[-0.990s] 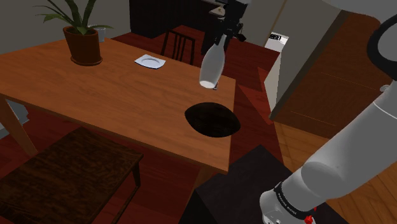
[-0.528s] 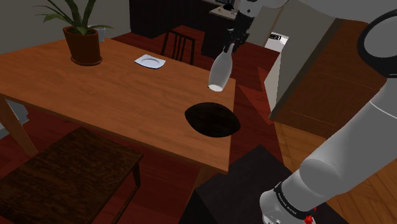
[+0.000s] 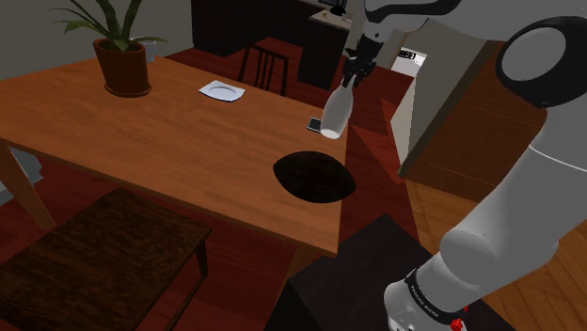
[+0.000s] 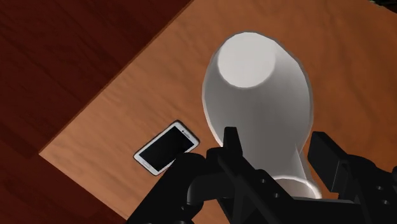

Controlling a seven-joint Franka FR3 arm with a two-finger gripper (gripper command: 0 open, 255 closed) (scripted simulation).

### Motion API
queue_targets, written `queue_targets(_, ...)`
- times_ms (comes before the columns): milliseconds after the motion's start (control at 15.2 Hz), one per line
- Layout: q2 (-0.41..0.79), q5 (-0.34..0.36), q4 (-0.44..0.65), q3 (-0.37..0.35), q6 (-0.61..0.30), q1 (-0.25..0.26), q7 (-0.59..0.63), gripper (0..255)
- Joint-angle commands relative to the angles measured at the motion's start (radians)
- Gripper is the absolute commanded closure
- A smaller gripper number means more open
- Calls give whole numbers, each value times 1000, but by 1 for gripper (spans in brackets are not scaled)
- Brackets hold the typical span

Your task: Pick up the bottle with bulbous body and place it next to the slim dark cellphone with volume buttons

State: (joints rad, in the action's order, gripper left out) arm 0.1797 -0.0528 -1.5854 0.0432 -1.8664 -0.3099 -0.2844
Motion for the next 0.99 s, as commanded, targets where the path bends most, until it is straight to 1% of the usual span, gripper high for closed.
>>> queue_targets(0,39,-10,21,16,-17,-26,-45,255)
queue_targets(264,120,-29,81,38,-35,-72,-117,255)
queue_targets(924,136,-34,-32,36,-163,-71,-125,255)
